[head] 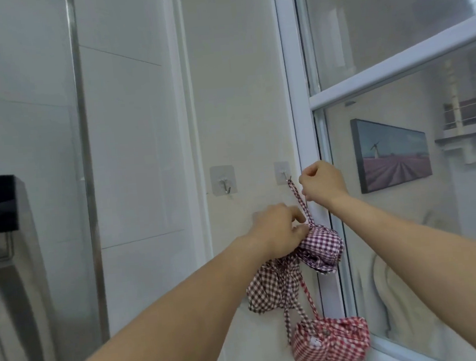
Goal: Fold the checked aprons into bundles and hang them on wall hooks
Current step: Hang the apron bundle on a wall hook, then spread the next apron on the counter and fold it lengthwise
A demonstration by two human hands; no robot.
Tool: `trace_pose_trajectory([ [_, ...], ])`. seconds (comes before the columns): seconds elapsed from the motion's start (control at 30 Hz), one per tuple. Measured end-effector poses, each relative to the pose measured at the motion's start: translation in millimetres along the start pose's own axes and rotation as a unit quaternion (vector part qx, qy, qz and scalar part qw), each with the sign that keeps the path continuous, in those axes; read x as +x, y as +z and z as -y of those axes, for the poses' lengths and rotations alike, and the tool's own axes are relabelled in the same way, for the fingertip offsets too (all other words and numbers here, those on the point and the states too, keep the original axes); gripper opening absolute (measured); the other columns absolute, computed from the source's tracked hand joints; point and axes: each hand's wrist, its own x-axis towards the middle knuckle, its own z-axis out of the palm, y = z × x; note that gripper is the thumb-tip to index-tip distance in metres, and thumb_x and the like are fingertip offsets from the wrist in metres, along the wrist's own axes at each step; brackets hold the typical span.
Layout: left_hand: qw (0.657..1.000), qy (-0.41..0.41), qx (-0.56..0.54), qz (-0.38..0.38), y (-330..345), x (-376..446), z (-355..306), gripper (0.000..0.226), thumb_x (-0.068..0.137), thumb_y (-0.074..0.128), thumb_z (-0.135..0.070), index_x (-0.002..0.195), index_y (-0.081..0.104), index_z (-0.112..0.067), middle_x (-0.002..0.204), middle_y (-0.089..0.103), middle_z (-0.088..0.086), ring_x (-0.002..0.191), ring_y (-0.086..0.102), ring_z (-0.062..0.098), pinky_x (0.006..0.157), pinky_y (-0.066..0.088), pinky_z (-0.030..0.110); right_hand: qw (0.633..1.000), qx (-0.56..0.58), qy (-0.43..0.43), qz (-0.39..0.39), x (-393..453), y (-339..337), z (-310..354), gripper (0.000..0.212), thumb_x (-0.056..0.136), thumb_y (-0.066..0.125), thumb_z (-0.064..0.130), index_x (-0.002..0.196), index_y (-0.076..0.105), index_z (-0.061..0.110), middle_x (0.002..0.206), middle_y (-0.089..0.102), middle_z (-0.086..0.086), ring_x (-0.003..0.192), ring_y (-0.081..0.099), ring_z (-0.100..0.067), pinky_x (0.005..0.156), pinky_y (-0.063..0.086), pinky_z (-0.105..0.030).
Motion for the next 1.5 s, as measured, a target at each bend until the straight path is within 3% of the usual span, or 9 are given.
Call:
trace_pose_trajectory([
  [0.1,0.985,0.087,-0.030,-0.146,5.0,-24.3,-3.5,0.017,0.092,0.054,-0.014,0.103,0.067,-0.013,0.098,0.063,0.001,0.096,0.053,0.016,0.087,0.046,0.036,0.994,-0.014,-0.106,-0.031,-37.7,-11.3,8.9,0.010,0.088,0.058,0.006,0.092,0.062,0.014,0.090,0.061,0.005,0.078,0.056,-0.005,0.067,0.040,-0.011],
  [0.2,0.968,0.102,-0.090,-0.212,7.1,-60.1,-10.2,0.011,0.086,0.052,-0.011,0.089,0.062,-0.013,0.078,0.059,-0.005,0.073,0.052,0.014,0.068,0.046,0.035,0.988,-0.016,-0.151,0.002,-78.6,-14.9,18.7,0.013,0.084,0.058,0.005,0.091,0.062,0.016,0.089,0.060,0.008,0.076,0.055,-0.003,0.065,0.038,-0.011],
  [0.47,0.978,-0.029,-0.120,-0.167,22.9,-203.7,30.2,0.018,0.082,0.050,-0.022,0.100,0.051,-0.025,0.078,0.059,-0.009,0.058,0.049,0.006,0.060,0.045,0.032,0.952,-0.080,-0.197,0.221,-208.3,22.2,24.2,0.012,0.081,0.060,0.006,0.084,0.062,0.017,0.086,0.063,0.003,0.076,0.055,-0.007,0.068,0.039,-0.021],
  [0.6,0.974,-0.145,-0.096,-0.148,37.5,-319.1,71.9,0.034,0.088,0.054,-0.013,0.116,0.041,-0.027,0.089,0.056,-0.011,0.060,0.051,0.005,0.058,0.037,0.025,0.907,-0.089,-0.129,0.390,-295.6,64.2,24.7,0.012,0.087,0.061,0.009,0.089,0.065,0.020,0.083,0.063,0.009,0.062,0.056,0.005,0.061,0.038,-0.008],
  [0.7,0.955,-0.254,-0.096,-0.120,45.3,-413.6,104.7,0.030,0.086,0.057,-0.011,0.110,0.044,-0.024,0.086,0.058,-0.008,0.063,0.051,0.007,0.062,0.040,0.031,0.853,-0.092,-0.047,0.511,-367.7,103.4,27.6,0.005,0.090,0.063,0.012,0.093,0.066,0.011,0.085,0.067,-0.001,0.058,0.061,-0.002,0.062,0.052,-0.017],
  [0.77,0.939,-0.325,-0.080,-0.081,45.0,-482.4,127.1,0.031,0.086,0.058,-0.012,0.112,0.045,-0.022,0.086,0.059,-0.007,0.066,0.052,0.013,0.063,0.038,0.031,0.813,-0.103,-0.017,0.573,-426.8,134.3,35.0,0.005,0.090,0.061,0.013,0.090,0.065,0.010,0.092,0.071,-0.009,0.066,0.066,-0.014,0.070,0.056,-0.028],
  [1.03,0.824,-0.559,-0.029,0.094,57.6,-769.2,172.8,0.046,0.091,0.058,-0.019,0.132,0.040,-0.010,0.130,0.044,0.013,0.114,0.051,0.029,0.095,0.043,0.034,0.635,-0.136,0.022,0.760,-668.5,212.8,74.7,0.009,0.092,0.060,0.013,0.091,0.066,0.019,0.111,0.070,-0.009,0.097,0.071,-0.022,0.066,0.050,-0.020],
  [1.27,0.715,-0.675,0.044,0.174,37.6,-928.1,176.8,0.095,0.085,0.067,-0.042,0.155,0.005,-0.022,0.162,0.001,0.013,0.150,0.003,0.034,0.122,0.012,0.051,0.591,-0.130,0.036,0.795,-798.7,254.5,96.9,0.026,0.097,0.059,0.025,0.122,0.058,0.020,0.134,0.055,-0.008,0.110,0.058,-0.021,0.091,0.048,-0.028],
  [1.5,0.694,-0.695,-0.085,0.166,58.5,-991.4,167.4,0.103,0.086,0.064,-0.055,0.157,-0.007,-0.030,0.165,-0.002,0.005,0.152,-0.001,0.029,0.122,0.006,0.053,0.554,-0.132,0.006,0.822,-867.9,270.8,111.0,0.064,0.098,0.058,0.022,0.155,0.028,0.022,0.156,0.027,-0.010,0.138,0.040,-0.027,0.109,0.033,-0.027],
])
